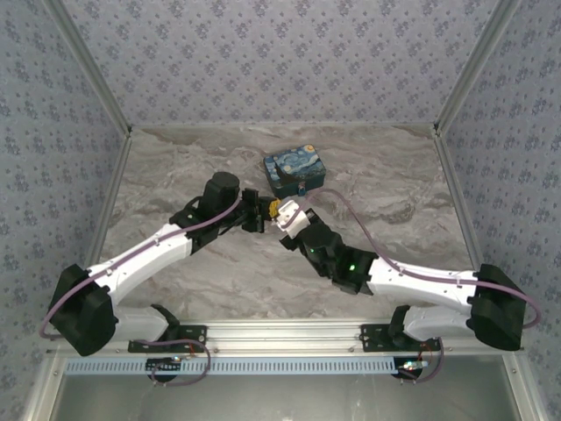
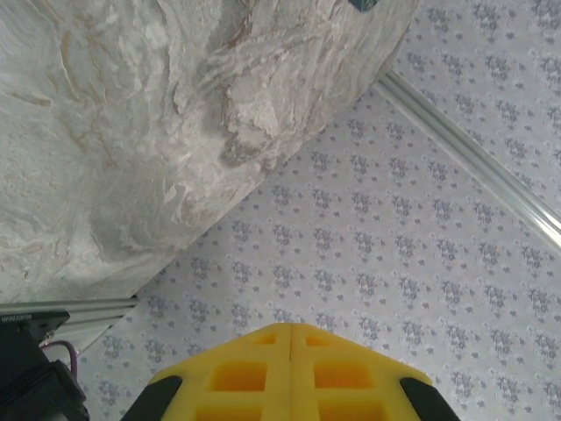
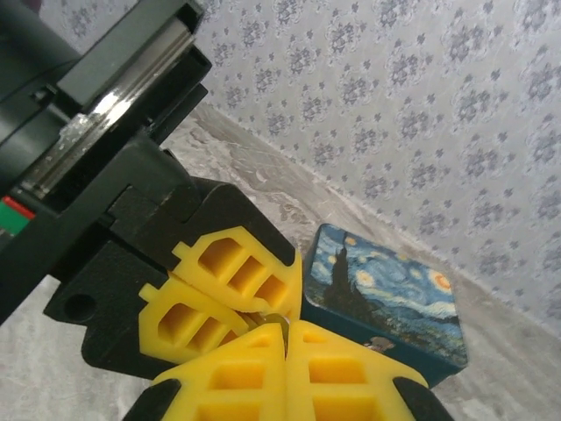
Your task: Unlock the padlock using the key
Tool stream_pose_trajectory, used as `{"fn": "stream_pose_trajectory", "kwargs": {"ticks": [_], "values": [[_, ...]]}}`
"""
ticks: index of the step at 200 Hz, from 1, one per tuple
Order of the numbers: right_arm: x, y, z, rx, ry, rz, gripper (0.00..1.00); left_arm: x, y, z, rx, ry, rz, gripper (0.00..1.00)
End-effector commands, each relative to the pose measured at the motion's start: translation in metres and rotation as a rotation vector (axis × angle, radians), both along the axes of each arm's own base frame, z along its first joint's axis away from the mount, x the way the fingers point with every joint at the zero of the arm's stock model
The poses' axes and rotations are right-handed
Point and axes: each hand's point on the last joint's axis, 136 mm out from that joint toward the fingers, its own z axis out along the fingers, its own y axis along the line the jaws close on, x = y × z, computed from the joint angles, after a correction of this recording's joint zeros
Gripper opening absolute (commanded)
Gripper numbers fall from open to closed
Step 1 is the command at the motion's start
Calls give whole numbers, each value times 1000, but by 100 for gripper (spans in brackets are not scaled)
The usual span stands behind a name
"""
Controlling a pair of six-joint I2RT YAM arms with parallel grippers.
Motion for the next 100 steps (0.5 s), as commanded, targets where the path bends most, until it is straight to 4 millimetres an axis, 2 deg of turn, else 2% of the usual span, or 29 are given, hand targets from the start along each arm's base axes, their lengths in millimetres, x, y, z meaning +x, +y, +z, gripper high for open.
{"fn": "stream_pose_trajectory", "kwargs": {"ticks": [1,15,45,70,100], "values": [[-4,-10,12,136,88,43,24,9,-5,1,25,-83,-24,0],[-4,-16,13,219,183,93,38,17,-9,14,55,-200,-50,0],[-3,-37,11,470,422,204,53,32,-6,46,197,-493,-103,0],[6,-58,8,705,582,219,60,39,-8,77,272,-779,-149,0],[10,-70,10,935,699,274,68,28,-17,108,288,-1117,-242,0]]}}
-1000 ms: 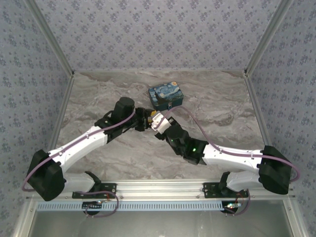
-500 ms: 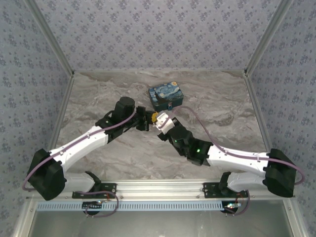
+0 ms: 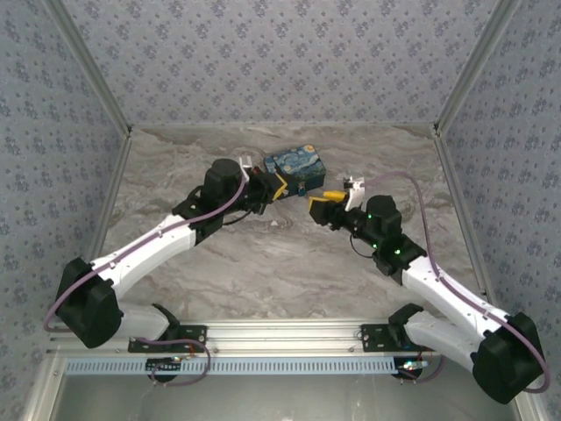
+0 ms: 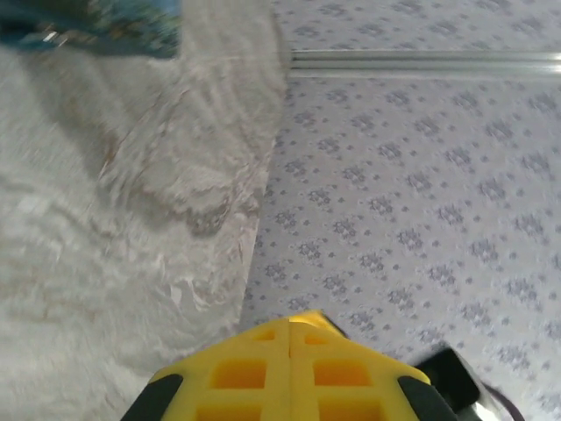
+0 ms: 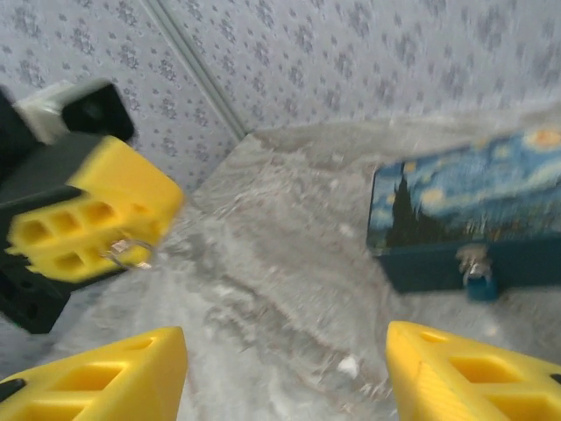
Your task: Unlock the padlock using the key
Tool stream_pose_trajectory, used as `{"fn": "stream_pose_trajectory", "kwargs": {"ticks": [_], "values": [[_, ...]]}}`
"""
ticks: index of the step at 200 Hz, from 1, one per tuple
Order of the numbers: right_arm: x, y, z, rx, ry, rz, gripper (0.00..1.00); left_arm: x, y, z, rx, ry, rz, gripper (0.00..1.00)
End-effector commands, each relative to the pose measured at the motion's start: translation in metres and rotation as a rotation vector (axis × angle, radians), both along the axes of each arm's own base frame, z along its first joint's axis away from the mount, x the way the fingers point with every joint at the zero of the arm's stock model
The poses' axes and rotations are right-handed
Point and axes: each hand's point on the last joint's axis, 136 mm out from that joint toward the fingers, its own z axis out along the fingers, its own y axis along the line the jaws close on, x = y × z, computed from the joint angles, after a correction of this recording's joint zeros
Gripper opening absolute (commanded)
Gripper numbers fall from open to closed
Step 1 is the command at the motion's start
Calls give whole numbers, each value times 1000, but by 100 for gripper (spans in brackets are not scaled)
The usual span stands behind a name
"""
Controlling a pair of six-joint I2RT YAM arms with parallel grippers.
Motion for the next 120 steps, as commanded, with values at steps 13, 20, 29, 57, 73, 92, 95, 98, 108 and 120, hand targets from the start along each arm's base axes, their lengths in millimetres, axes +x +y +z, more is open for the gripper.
{"fn": "stream_pose_trajectory", "kwargs": {"ticks": [13,20,29,57,73,92,95,98,108,120], "values": [[-22,10,26,362,137,180,70,-13,-9,62,52,-518,-158,0],[-24,10,31,387,132,191,71,-17,-10,67,54,-565,-184,0],[-26,11,37,409,126,207,71,-23,-13,73,46,-623,-219,0],[-33,15,59,459,79,258,72,-38,-16,93,12,-766,-280,0],[-37,19,69,472,52,288,72,-43,-16,101,-5,-811,-292,0],[-42,27,80,466,26,323,72,-49,-16,109,-31,-846,-297,0],[-43,28,82,465,23,327,72,-50,-16,110,-34,-850,-299,0],[-43,30,82,464,23,333,72,-50,-16,111,-34,-852,-299,0],[-44,35,87,461,16,351,71,-53,-18,113,-37,-861,-309,0],[-45,41,93,456,3,371,71,-55,-20,113,-36,-862,-320,0]]}}
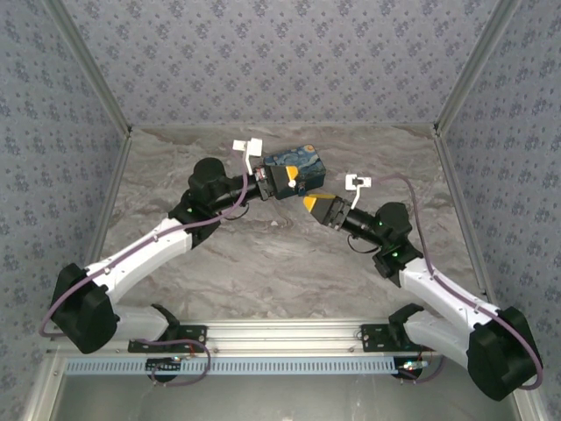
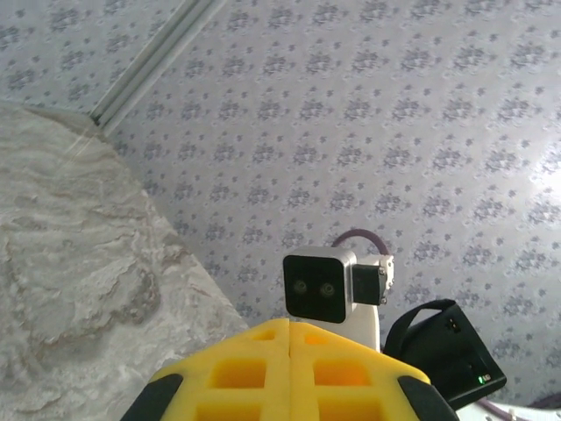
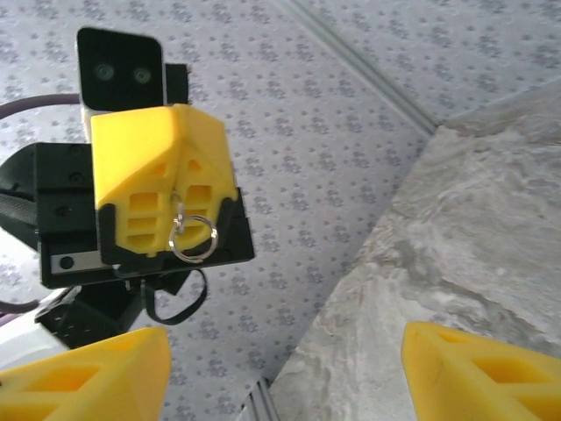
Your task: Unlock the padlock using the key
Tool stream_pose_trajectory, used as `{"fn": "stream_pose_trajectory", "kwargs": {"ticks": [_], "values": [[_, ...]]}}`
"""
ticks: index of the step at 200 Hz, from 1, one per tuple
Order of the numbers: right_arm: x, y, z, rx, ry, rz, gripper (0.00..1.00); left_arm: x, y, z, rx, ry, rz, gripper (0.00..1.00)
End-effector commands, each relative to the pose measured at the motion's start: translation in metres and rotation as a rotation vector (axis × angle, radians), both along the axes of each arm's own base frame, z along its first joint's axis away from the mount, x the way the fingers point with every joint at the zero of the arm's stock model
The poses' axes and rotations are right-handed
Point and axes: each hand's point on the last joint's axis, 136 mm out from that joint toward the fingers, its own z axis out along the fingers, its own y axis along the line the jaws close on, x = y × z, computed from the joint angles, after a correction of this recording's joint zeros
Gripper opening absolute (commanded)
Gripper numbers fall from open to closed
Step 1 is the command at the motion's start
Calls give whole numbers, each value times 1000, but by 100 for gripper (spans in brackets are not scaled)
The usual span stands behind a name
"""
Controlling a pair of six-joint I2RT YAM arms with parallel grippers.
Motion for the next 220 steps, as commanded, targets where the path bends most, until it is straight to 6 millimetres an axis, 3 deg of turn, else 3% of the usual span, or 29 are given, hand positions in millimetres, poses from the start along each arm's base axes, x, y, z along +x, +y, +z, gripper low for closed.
{"fn": "stream_pose_trajectory", "kwargs": {"ticks": [1,67,126,179,220], "values": [[-8,11,36,42,-94,61,71,-20,0,27,-41,-124,-52,0],[-8,31,56,19,-141,107,58,-22,-3,24,-32,-116,-59,0],[-4,32,48,2,-118,95,37,-21,-1,23,-22,-114,-45,0],[-3,29,37,-14,-91,77,26,-16,-1,21,-18,-101,-23,0],[-2,22,37,-17,-88,51,13,-16,-2,20,-16,-100,-27,0]]}}
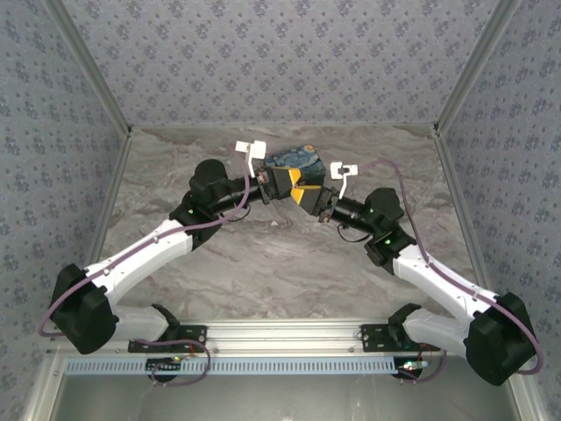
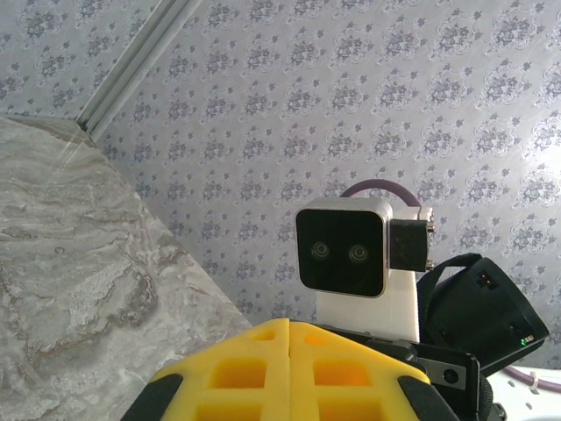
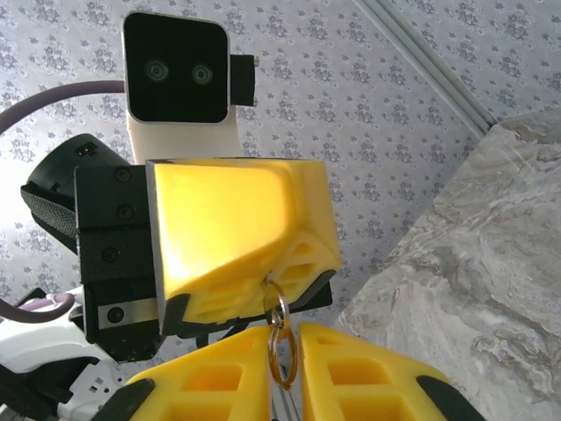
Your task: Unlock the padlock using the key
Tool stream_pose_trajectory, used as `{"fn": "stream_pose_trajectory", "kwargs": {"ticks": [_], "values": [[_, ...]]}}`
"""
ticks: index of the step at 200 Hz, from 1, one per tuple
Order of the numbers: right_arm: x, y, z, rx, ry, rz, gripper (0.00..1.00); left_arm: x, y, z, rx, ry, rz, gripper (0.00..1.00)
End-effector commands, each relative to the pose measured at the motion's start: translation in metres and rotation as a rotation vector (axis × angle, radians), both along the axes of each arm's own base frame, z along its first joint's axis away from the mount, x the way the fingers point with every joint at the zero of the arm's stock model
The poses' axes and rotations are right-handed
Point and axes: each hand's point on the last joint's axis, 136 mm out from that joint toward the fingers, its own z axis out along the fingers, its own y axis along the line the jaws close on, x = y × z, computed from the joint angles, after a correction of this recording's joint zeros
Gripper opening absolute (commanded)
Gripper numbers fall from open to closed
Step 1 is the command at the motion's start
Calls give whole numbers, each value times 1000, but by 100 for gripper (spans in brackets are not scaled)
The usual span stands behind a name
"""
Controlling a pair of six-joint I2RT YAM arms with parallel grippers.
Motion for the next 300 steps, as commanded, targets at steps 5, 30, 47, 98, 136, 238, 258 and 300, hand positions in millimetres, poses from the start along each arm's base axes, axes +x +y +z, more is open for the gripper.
{"fn": "stream_pose_trajectory", "kwargs": {"ticks": [5,30,47,98,136,238,258,300], "values": [[0,-7,4,4,-17,-32,12,-8,2,19,-31,-58,-11,0],[0,-9,5,2,-21,-40,11,-9,1,19,-32,-62,-21,0],[1,-10,6,3,-21,-43,14,-10,0,18,-31,-67,-29,0],[1,-11,14,18,-34,-44,22,-11,0,16,-32,-63,-38,0],[2,-9,15,17,-33,-39,22,-12,-1,16,-37,-61,-43,0],[5,-1,20,19,-37,-16,22,-11,-3,11,-33,-51,-48,0],[5,-2,19,18,-34,-19,18,-11,-3,10,-33,-51,-49,0],[6,-2,12,-1,-20,-29,3,-9,-2,10,-28,-46,-34,0]]}}
